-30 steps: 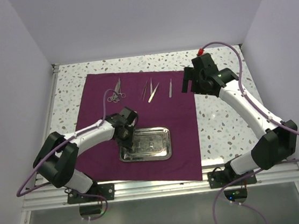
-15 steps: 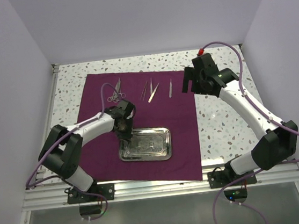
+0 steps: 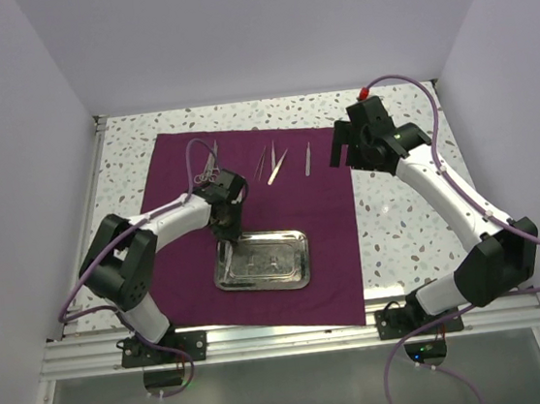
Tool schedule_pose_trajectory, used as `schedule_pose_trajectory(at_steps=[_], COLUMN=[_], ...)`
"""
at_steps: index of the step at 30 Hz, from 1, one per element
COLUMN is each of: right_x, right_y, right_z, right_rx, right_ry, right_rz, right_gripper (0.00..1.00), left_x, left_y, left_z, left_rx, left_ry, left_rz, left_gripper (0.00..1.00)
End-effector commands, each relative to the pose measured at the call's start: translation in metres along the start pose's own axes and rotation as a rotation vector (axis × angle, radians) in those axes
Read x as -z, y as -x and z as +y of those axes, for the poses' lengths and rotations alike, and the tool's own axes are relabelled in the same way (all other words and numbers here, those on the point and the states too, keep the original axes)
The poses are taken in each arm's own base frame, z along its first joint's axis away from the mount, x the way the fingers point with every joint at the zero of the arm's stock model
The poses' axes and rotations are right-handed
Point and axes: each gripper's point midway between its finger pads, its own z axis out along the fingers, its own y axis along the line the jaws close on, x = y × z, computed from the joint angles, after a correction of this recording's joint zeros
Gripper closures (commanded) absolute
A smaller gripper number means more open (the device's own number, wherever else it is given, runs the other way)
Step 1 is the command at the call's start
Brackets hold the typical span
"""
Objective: Open and lay out the surgical kit
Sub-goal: Pick up the medical item from the container.
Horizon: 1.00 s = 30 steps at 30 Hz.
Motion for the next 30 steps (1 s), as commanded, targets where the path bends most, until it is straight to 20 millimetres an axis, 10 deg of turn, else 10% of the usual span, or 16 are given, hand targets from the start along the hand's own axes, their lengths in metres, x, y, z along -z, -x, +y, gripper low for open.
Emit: schedule_pose_trajectory(at_steps=[1, 11, 22, 30], right_x=[0.012, 0.011, 0.017, 0.019], right_y=[0.006, 0.004, 0.005, 0.001], right_z=[-0.004, -0.003, -0.004, -0.007], right_rx=[-0.019, -0.024, -0.029, -0.027], right_ry=[-0.006, 0.000, 0.010, 0.010], right_rz=[-0.033, -0.029, -0.039, -0.039], right_gripper=[0.07, 0.07, 0.07, 0.07], left_x=[-0.017, -0.027, 0.038, 0.043], left_y=[-0.022, -0.051, 0.016, 0.018], left_z=[0.017, 0.030, 0.008, 0.011], left_rx=[-0.023, -0.024, -0.027, -0.046], left_ry=[0.063, 0.087, 0.029, 0.045], left_rz=[0.072, 0.115, -0.034, -0.037], left_gripper=[0.77, 1.00, 1.00, 1.00])
